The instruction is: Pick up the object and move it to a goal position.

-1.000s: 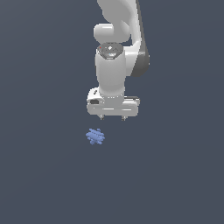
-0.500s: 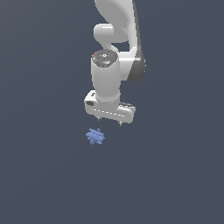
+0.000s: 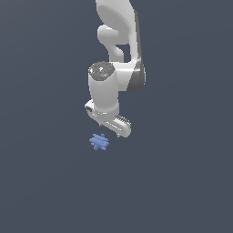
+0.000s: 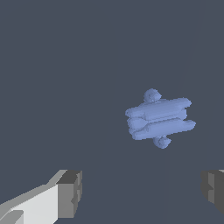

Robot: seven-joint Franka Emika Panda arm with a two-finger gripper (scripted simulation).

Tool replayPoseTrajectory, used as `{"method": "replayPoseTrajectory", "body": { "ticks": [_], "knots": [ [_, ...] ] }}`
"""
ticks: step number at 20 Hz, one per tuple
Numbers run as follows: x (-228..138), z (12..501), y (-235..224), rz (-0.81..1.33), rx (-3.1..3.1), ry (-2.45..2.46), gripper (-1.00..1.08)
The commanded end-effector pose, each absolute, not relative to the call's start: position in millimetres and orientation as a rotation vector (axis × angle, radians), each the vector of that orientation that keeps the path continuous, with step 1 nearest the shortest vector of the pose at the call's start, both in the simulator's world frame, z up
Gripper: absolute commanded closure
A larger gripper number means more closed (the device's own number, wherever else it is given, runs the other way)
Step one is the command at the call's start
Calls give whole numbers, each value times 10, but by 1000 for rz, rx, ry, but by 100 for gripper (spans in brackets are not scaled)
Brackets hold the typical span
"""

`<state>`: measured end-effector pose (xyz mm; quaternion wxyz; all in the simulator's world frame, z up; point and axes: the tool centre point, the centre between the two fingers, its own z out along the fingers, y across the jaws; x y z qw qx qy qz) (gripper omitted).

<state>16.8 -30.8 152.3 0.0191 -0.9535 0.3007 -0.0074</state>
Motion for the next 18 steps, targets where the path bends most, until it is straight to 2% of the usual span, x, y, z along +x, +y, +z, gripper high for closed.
{"method": "replayPoseTrajectory", "body": {
  "ticks": [1,18],
  "knots": [
    [176,1462,-364,-17,-2921,1052,-92],
    [199,1071,-744,4,-2572,1780,-92]
  ]
}}
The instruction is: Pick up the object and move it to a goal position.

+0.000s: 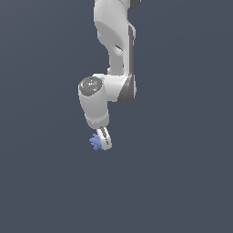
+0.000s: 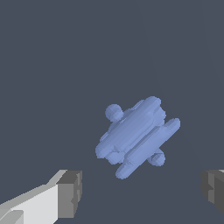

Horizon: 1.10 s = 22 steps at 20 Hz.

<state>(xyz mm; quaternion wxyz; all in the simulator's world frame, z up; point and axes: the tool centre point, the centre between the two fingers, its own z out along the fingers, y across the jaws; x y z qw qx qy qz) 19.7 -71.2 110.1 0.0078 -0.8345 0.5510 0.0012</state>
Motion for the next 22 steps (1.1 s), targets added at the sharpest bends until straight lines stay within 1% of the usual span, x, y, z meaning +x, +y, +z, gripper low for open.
{"method": "replayPoseTrajectory", "body": {
  "ticks": [1,11,18,22],
  "knots": [
    [199,1053,-762,3,-2552,1813,-92],
    [198,941,-883,1,-2409,2014,-92],
    [197,926,-896,0,-2395,2033,-92],
    [195,833,-897,0,-2394,2034,-92]
  ]
}}
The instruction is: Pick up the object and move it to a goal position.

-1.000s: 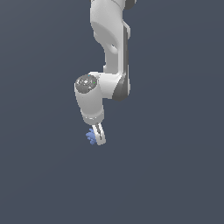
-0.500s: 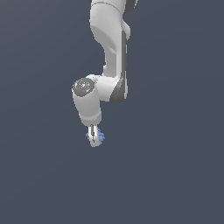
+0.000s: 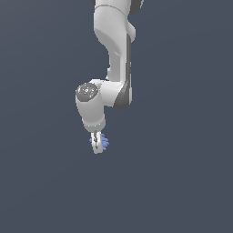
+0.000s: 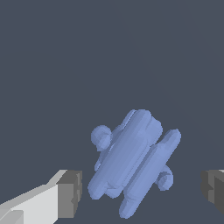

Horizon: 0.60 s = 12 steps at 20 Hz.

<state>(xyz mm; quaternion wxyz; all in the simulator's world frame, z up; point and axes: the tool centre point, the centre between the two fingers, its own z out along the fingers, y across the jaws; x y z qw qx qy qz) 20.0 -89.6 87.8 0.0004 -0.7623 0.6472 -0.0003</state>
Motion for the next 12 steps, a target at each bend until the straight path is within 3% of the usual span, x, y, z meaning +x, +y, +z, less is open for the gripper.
{"method": "replayPoseTrajectory", "body": {
  "ticks": [1,12],
  "knots": [
    [193,791,-897,0,-2394,2035,-92],
    [196,426,-900,0,-2390,2039,-92]
  ]
}}
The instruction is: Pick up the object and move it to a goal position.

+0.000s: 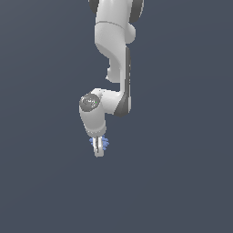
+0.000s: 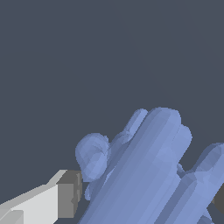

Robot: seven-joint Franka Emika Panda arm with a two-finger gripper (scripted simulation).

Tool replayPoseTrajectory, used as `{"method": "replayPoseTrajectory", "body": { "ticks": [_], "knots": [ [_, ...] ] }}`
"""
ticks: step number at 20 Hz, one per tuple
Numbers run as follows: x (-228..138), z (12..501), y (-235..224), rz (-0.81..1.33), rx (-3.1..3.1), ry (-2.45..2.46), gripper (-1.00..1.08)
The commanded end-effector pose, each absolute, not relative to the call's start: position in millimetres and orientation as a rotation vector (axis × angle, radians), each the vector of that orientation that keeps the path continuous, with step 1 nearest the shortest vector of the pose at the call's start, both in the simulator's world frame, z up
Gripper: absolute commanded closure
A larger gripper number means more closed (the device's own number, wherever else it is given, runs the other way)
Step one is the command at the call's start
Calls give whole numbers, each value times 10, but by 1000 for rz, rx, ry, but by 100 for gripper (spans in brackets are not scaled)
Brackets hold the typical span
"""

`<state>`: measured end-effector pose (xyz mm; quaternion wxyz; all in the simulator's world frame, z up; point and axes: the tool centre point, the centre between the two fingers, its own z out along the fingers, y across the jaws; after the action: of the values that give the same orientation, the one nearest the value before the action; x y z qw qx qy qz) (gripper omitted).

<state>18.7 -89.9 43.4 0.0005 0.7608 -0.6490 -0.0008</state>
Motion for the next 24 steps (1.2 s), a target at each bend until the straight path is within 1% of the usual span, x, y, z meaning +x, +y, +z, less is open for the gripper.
{"method": "replayPoseTrajectory", "body": {
  "ticks": [1,15,24],
  "knots": [
    [196,426,-900,0,2390,-2039,108],
    [189,462,-930,3,2395,-2021,108],
    [94,715,-1188,8,2426,-1848,108]
  ]
}}
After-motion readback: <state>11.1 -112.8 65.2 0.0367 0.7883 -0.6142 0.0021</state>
